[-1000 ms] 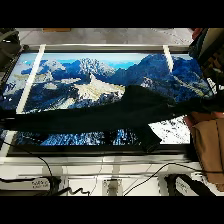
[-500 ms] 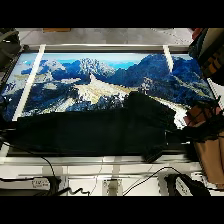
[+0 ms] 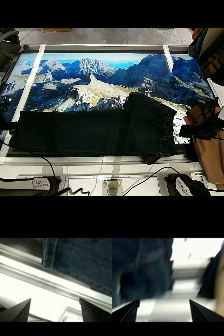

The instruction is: Fold the clothes and pants, and hang the long-sleeved shirts on hangers.

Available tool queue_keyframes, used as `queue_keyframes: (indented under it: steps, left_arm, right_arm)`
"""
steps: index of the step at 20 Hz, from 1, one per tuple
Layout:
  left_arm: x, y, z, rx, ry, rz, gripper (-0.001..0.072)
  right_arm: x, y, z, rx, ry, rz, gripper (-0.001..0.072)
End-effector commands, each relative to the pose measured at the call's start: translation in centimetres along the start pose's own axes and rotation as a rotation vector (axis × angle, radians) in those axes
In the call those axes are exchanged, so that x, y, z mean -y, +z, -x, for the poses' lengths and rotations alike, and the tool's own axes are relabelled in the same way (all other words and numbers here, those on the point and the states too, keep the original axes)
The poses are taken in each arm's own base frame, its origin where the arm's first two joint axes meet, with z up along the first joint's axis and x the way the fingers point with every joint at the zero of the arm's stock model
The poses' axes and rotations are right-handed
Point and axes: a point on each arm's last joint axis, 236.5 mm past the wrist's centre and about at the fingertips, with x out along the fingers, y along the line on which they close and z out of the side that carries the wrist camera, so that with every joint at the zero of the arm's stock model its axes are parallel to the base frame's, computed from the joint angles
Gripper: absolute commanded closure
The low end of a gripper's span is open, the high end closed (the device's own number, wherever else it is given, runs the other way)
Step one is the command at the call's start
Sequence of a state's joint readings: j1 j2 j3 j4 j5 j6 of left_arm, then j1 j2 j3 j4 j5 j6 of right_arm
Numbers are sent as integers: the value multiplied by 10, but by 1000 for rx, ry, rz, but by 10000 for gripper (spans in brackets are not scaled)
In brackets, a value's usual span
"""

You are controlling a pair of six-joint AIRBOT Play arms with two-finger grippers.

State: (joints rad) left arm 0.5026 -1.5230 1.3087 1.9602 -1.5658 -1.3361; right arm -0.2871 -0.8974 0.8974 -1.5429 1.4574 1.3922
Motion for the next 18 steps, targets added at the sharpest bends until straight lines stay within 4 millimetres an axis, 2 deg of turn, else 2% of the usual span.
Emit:
queue_keyframes:
  steps: [1,2,3,5,6,7,9,10,11,12,14,16,18]
  left_arm:
    - [0,27,17,110,32,45,43]
    - [1,38,27,156,41,71,140]
    - [4,52,40,213,53,63,174]
    - [21,79,67,335,45,29,173]
    - [34,94,81,400,34,7,165]
    - [52,109,96,471,12,-21,163]
    - [90,132,121,588,-30,-81,163]
    - [113,140,133,642,-63,-114,162]
    - [140,148,146,697,-116,-141,130]
    - [167,154,160,751,-181,-161,100]
    - [232,161,195,866,-356,-200,101]
    - [300,154,219,910,-527,-291,101]
    - [376,133,229,880,-719,-396,101]
  right_arm:
    - [40,93,20,403,-163,-44,68]
    - [54,111,25,475,-203,-101,109]
    - [66,120,23,494,-201,-163,173]
    - [83,123,-1,434,-120,-307,206]
    - [77,124,-17,392,-10,-352,231]
    - [63,128,-28,363,122,-358,232]
    - [21,136,-38,334,409,-318,230]
    - [5,137,-42,314,512,-312,227]
    - [-9,138,-45,289,586,-303,218]
    - [-20,136,-48,266,628,-277,218]
    - [-39,135,-53,239,648,-221,218]
    - [-55,140,-54,244,645,-180,218]
    - [-69,142,-55,251,640,-120,218]
